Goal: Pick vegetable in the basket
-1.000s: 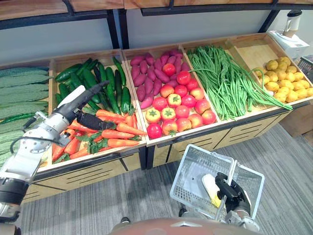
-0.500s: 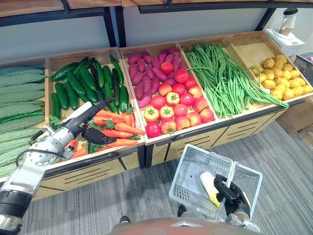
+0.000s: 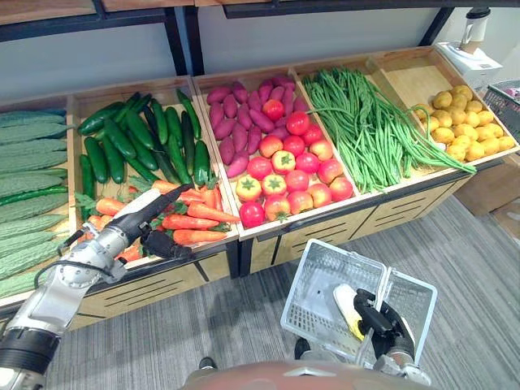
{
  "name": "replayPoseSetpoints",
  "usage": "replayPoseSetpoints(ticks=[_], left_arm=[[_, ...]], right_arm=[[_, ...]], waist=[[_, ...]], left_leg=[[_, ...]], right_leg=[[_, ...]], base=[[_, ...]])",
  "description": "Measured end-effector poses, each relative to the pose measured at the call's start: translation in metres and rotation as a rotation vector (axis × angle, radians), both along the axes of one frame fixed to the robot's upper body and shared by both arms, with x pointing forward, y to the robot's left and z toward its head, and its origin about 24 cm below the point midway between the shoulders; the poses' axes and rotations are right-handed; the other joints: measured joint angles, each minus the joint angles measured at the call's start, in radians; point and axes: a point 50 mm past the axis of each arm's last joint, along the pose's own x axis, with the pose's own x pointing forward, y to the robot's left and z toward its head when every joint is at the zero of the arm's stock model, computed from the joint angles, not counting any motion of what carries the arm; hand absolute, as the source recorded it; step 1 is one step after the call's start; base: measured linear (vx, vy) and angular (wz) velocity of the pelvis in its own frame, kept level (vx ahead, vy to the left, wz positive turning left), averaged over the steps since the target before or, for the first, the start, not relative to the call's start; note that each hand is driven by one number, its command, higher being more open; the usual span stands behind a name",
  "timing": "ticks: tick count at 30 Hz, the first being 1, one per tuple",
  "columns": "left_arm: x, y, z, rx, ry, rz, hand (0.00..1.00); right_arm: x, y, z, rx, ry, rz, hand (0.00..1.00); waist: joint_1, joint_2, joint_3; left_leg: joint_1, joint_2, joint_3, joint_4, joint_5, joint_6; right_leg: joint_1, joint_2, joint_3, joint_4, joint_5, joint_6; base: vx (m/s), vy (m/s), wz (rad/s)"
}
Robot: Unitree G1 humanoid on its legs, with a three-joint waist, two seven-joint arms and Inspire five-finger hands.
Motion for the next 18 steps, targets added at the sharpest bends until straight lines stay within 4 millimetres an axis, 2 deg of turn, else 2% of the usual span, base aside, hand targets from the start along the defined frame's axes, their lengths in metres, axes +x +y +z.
replayPoseSetpoints(ticks=[8, 18], left_arm=[[0.001, -0.005, -0.008, 0.190, -0.082, 0.014, 1.00], [0.002, -0.008, -0.015, 0.246, -0.170, 0.060, 1.00]], right_arm=[[0.002, 0.000, 0.000, 0.000, -0.005, 0.000, 0.00], [0.007, 0.000, 0.002, -0.004, -0.017, -0.001, 0.00]], waist=[[0.000, 0.001, 0.007], [-0.003, 0.007, 0.047]], left_leg=[[-0.017, -0.001, 0.024, -0.002, -0.001, -0.001], [-0.016, 0.000, 0.025, 0.001, -0.004, -0.003]], right_leg=[[-0.026, 0.003, 0.023, -0.014, 0.014, -0.001], [-0.027, 0.003, 0.025, -0.013, 0.015, -0.002]], base=[[0.00, 0.000, -0.08], [0.00, 0.000, 0.00]])
